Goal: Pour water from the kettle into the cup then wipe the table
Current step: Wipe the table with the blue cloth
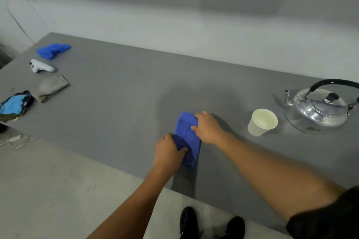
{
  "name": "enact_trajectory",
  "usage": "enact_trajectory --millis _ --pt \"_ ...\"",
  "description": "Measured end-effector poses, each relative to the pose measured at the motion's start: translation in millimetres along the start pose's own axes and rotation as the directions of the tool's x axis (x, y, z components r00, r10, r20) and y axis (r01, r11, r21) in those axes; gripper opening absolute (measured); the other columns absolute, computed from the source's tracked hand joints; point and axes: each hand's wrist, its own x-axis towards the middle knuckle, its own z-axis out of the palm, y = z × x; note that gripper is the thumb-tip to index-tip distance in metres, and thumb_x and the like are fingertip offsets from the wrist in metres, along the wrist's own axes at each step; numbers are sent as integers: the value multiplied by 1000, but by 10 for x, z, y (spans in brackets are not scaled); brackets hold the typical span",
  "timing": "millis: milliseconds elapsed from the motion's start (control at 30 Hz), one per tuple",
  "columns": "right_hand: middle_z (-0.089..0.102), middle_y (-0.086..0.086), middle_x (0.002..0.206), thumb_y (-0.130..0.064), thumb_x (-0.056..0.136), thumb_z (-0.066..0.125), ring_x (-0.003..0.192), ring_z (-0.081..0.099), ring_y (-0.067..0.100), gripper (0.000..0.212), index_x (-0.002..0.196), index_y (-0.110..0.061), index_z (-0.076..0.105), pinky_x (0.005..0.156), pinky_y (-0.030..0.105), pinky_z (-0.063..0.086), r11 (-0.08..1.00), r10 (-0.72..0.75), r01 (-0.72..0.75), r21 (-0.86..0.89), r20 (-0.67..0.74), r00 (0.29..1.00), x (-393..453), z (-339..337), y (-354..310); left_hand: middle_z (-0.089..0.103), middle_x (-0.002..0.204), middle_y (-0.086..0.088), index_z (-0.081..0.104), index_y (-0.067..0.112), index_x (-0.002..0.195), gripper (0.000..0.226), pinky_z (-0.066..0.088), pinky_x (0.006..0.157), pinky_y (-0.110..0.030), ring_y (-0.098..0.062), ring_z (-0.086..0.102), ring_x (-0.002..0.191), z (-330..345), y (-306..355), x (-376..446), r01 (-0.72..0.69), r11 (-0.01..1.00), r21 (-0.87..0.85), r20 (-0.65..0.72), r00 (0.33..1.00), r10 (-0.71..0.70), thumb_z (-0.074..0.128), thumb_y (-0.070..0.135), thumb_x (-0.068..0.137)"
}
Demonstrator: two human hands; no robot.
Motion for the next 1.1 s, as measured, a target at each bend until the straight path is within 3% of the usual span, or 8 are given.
enact_trajectory --millis 133,200,400,500,667,767,900,1100 --pt "58 17 107 -23 87 72 94 61 36 24 102 -5 68 76 30 42 996 17 -13 91 -49 999 -55 -42 -57 73 100 -12 64 7 105 31 51 75 -34 -34 69 95 -57 1 83 62 995 -75 84 995 -56 74 27 85" --pt "60 8 86 -24 84 73 82 60 32 16 83 -10 65 62 28 37 985 46 -32 170 -82 996 -130 -108 -74 71 91 -12 64 7 95 23 50 70 -35 -35 68 88 -82 -13 96 62 990 -123 100 994 -50 73 25 85" --pt "46 -4 59 -43 83 74 52 38 11 39 68 -15 51 47 21 29 947 90 -39 318 -148 985 -520 -302 46 70 76 -11 66 9 85 20 56 70 -47 -27 62 68 -210 -83 96 48 905 -422 109 994 -2 76 22 75" --pt "47 -6 61 -36 81 77 53 38 9 38 66 -14 50 50 21 32 906 155 -62 418 -193 969 -785 -390 151 73 79 -14 67 13 84 18 57 69 -46 -19 64 68 -254 -56 86 -1 835 -550 115 990 77 72 23 70" --pt "69 -4 76 -14 81 79 69 64 12 12 84 -14 67 64 28 53 756 266 -81 649 -192 945 -1307 -498 366 76 85 -5 68 18 92 15 57 69 -30 -10 69 72 -211 105 4 -112 798 -592 171 950 260 79 13 82" --pt "71 -13 74 -5 81 79 63 63 -4 21 86 -19 65 58 13 47 697 342 -104 710 -202 918 -1676 -485 605 77 90 -1 69 19 97 18 59 74 -31 -13 73 82 -111 290 -122 -120 799 -590 220 928 302 80 13 85" --pt "75 7 80 -2 80 80 70 68 13 18 90 -5 66 64 27 53 616 467 -156 772 -199 861 -2174 -444 1008 78 94 8 71 23 101 16 60 78 -29 -7 74 88 93 557 -326 -121 813 -569 326 875 358 78 19 88" --pt "79 2 78 5 76 81 71 73 15 18 85 -8 71 59 18 52 536 581 -210 818 -176 795 -2713 -325 1448 75 103 14 72 30 109 20 57 86 -27 -4 70 96 524 898 -576 -266 864 -427 378 816 438 76 24 89"
